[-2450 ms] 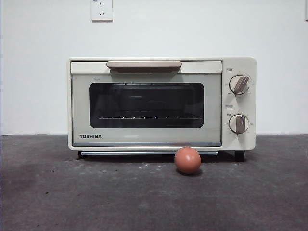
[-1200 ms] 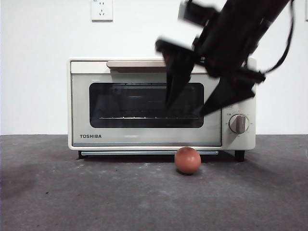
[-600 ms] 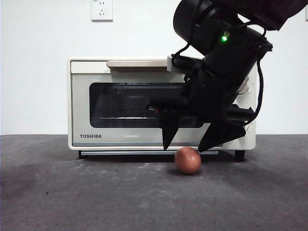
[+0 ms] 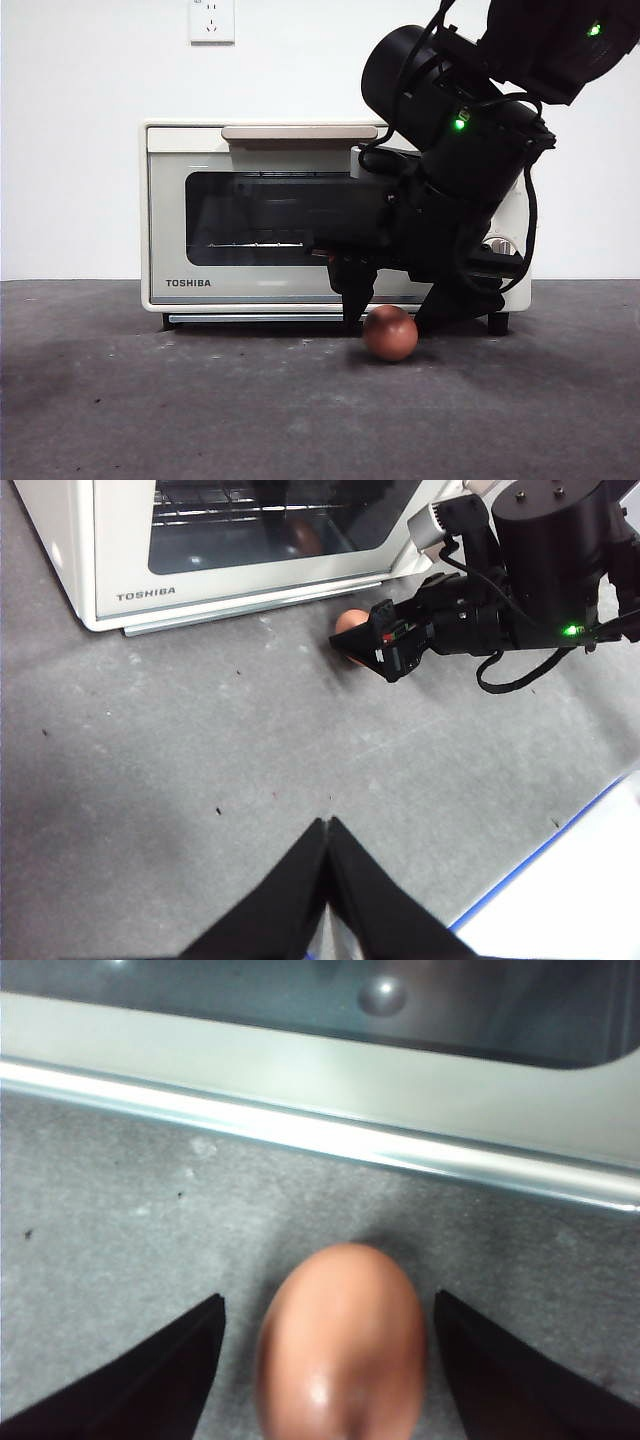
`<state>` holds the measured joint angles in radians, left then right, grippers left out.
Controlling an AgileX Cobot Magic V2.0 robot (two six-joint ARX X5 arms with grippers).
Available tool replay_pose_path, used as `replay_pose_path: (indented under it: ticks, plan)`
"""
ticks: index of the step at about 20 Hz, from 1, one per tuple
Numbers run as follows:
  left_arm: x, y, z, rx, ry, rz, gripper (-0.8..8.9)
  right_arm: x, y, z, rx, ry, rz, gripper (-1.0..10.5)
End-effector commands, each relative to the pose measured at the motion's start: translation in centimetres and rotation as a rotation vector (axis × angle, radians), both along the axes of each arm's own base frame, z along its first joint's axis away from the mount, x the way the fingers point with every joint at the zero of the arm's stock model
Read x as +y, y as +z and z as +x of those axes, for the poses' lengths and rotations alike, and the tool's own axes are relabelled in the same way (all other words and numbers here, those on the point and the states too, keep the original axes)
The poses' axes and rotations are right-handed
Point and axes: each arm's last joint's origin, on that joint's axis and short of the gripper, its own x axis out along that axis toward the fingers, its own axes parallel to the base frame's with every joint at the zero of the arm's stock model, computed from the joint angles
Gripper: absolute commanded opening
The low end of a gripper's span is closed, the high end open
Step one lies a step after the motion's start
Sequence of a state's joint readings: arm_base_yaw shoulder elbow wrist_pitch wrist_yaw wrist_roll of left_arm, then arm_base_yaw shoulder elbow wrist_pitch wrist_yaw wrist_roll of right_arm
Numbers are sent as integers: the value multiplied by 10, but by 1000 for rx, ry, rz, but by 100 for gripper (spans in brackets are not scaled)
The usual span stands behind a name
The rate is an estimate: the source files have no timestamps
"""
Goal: Eggoven
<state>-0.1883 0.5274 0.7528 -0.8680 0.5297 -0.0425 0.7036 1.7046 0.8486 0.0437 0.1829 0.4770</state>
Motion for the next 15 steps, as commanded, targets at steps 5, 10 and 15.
replay_pose_path:
  ticks: [5,10,15]
  plan:
    - [-1,8,2,-50,-13,-4,7,-1,-5,4,34,-20,-17,278]
    - [-1,8,2,-50,-13,-4,7,-2,-5,4,36,-29,-12,208]
    - [-1,8,2,-50,-13,-4,7,-2,-5,4,40,-28,-12,3]
